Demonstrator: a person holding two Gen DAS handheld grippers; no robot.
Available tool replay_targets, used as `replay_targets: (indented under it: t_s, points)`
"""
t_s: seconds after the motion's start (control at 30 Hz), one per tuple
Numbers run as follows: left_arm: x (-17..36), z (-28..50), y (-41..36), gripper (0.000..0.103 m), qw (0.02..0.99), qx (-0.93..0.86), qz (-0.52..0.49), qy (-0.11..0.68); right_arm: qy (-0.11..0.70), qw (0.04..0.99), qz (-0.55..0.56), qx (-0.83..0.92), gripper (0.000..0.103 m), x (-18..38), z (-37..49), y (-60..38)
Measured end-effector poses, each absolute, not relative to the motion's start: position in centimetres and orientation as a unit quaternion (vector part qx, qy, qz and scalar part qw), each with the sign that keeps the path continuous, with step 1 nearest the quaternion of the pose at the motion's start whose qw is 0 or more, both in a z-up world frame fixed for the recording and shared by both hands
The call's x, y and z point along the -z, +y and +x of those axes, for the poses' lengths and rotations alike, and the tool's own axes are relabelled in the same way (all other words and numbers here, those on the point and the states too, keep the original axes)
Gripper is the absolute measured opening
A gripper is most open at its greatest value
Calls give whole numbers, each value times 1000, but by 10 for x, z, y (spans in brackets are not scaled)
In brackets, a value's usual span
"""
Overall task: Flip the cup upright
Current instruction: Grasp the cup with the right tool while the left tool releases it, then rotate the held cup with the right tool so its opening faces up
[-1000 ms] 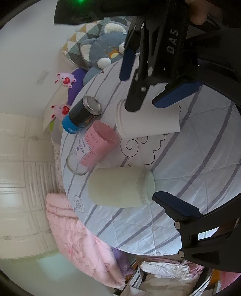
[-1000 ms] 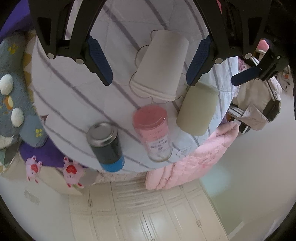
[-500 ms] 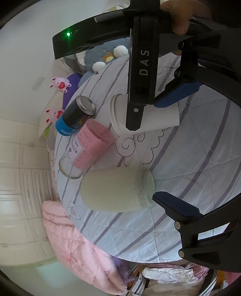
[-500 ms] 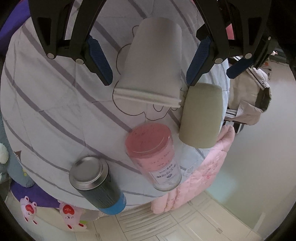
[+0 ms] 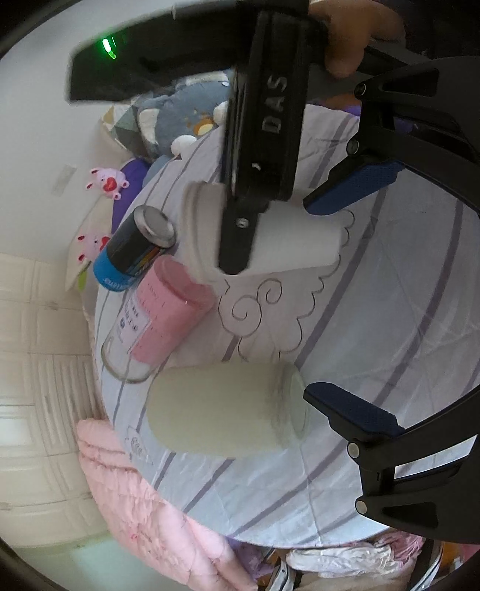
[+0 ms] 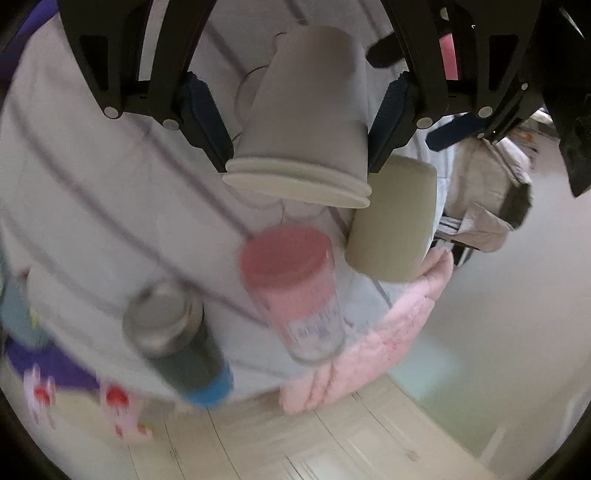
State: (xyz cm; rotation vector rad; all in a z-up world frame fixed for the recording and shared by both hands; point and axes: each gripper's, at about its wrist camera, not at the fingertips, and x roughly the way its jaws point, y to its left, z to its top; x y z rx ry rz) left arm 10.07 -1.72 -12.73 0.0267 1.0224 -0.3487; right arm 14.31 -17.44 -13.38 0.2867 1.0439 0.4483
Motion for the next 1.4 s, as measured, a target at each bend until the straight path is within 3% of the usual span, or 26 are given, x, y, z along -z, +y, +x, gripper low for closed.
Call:
replay_targets:
  t_s: [0.27,1.4]
  points:
    - [137,108,-35,94,854,155,4,497,398,898,0,-189,70,107,123,-162]
    - [143,82,-46,94,856,137,32,498,328,921,-27,-209,70,118,86,-179]
